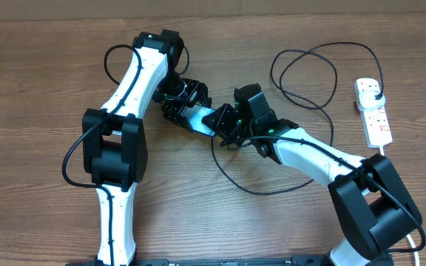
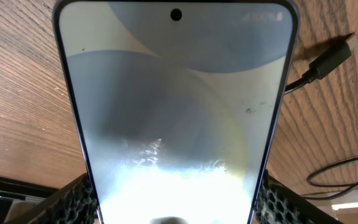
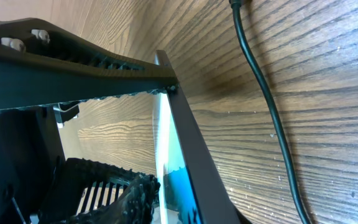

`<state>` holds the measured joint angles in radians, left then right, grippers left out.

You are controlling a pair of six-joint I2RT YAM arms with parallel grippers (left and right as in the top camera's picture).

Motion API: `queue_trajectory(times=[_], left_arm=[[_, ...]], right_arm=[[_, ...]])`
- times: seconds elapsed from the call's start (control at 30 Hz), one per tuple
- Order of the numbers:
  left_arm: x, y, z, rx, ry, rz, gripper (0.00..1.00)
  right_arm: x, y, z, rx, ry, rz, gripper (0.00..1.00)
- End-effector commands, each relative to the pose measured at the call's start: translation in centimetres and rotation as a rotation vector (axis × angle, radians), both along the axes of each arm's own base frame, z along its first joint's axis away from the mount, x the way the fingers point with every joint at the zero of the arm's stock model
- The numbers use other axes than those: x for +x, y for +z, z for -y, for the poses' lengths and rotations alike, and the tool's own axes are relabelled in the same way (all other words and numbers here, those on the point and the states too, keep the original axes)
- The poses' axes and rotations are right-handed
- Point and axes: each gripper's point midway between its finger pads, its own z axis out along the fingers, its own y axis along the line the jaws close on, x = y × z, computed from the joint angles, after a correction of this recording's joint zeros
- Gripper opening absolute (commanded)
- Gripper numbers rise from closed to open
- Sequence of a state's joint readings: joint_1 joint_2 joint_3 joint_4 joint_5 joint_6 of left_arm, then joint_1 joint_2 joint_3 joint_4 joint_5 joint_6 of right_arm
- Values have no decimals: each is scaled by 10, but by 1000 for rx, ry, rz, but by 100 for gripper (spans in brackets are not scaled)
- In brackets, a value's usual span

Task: Plug charger to phone and switch on socket
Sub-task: 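Grasp the phone with right gripper next to left gripper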

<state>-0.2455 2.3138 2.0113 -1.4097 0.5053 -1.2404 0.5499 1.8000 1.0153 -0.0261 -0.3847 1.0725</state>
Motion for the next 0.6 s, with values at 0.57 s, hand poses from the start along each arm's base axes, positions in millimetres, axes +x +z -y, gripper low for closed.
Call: queue_trajectory(times=[0.57], left_arm=[[4,8,9,-37,17,1,44]], right_arm=[[9,16,-9,34,13,57,4]])
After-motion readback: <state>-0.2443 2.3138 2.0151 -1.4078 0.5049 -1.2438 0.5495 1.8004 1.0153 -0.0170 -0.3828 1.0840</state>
